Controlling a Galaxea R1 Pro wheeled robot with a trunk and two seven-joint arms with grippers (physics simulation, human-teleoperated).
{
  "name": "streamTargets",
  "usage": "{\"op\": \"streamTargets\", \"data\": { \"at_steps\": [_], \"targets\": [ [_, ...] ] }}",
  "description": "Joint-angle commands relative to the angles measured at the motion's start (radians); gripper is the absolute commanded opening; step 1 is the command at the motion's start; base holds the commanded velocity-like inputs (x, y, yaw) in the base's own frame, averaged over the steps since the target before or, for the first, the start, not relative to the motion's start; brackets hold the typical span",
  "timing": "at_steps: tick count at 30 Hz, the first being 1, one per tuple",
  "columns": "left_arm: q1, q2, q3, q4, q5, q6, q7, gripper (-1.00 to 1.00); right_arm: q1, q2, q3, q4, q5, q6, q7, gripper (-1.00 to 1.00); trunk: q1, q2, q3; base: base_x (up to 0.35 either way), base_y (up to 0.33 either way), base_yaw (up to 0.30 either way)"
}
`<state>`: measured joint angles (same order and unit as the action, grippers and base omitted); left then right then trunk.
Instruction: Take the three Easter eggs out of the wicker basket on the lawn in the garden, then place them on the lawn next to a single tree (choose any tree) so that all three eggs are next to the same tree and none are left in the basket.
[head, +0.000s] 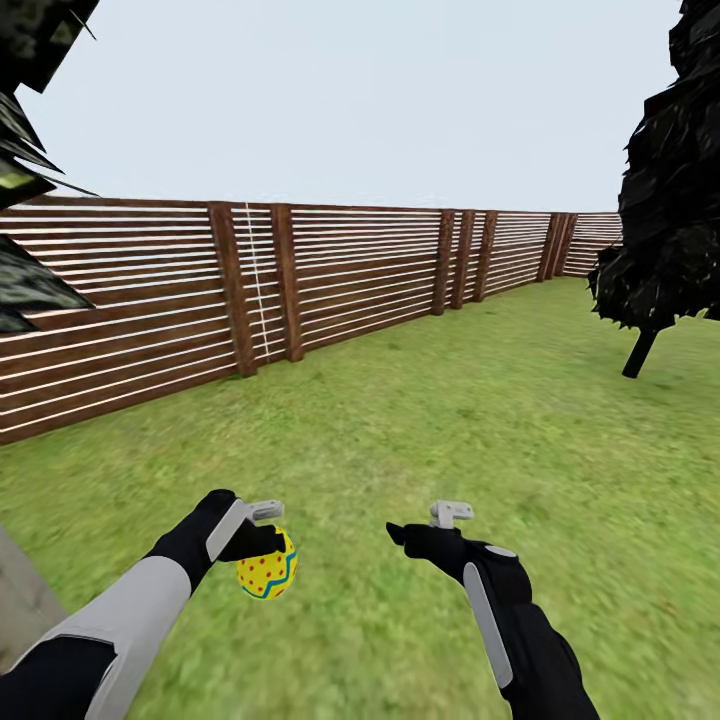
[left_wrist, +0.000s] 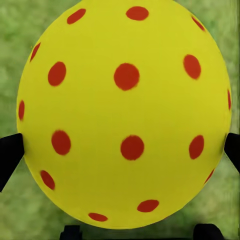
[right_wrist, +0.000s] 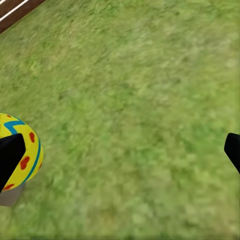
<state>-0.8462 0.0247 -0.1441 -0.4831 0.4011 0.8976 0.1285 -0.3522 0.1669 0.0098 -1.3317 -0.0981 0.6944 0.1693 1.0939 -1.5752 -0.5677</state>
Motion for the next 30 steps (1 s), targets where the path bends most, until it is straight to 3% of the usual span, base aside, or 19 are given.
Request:
{"op": "streamTargets", "data": {
  "at_steps": [1,30],
  "targets": [
    [-0.001,0.001,-0.008,-0.002,0.009,0.002,0.004,-1.0,-0.001,0.0,-0.001,-0.001,-0.009,0.005,-0.003,1.0,0.004,-0.008,-0.004,0.0,0.0,0.0],
    [-0.001,0.001,-0.009,-0.004,0.01,0.0,0.006,-1.0,-0.001,0.0,0.002,-0.001,-0.009,0.031,-0.002,1.0,0.115,-0.211,-0.095,0.0,0.0,0.0]
  ]
}}
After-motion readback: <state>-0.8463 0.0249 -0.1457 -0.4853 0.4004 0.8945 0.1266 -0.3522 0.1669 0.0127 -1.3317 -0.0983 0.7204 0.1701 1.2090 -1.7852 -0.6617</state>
